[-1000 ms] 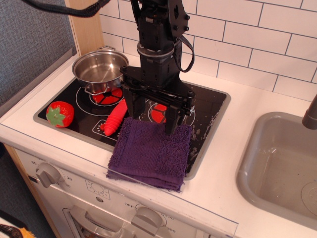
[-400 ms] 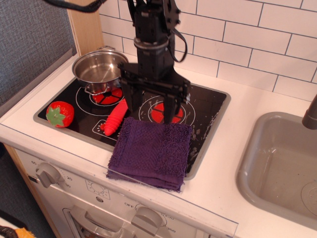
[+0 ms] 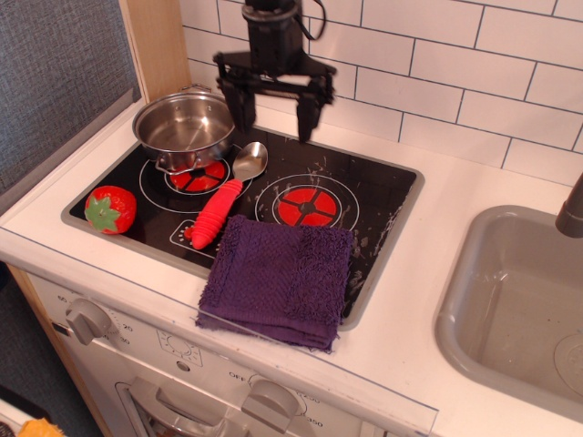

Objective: Move the pot above the purple towel.

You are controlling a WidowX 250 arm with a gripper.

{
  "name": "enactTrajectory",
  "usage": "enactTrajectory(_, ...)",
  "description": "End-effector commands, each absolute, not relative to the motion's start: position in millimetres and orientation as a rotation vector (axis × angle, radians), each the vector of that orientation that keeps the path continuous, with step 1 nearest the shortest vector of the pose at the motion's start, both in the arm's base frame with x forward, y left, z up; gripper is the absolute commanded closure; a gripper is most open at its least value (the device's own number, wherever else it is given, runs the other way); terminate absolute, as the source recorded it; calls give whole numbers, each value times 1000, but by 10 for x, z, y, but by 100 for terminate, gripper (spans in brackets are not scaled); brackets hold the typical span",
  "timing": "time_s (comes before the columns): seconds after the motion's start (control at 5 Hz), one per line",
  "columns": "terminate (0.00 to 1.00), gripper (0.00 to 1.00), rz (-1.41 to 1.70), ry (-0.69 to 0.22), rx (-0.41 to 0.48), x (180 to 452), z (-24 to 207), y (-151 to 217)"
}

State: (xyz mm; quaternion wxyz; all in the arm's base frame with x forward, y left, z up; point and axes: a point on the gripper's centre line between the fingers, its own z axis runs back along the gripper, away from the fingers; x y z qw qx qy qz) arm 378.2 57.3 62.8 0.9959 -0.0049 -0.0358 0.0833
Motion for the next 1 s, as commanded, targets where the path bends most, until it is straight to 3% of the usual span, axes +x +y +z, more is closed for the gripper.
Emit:
enactTrajectory(0.0, 0, 0, 276, -82, 75, 4188, 563, 1085)
enactTrajectory(0.4, 0, 0, 296, -41, 85, 4202, 367, 1133)
enactTrajectory(0.6, 0, 100, 279, -51, 92, 4191, 386, 1103)
enactTrajectory(0.8, 0, 100, 275, -55, 94, 4180, 404, 1086)
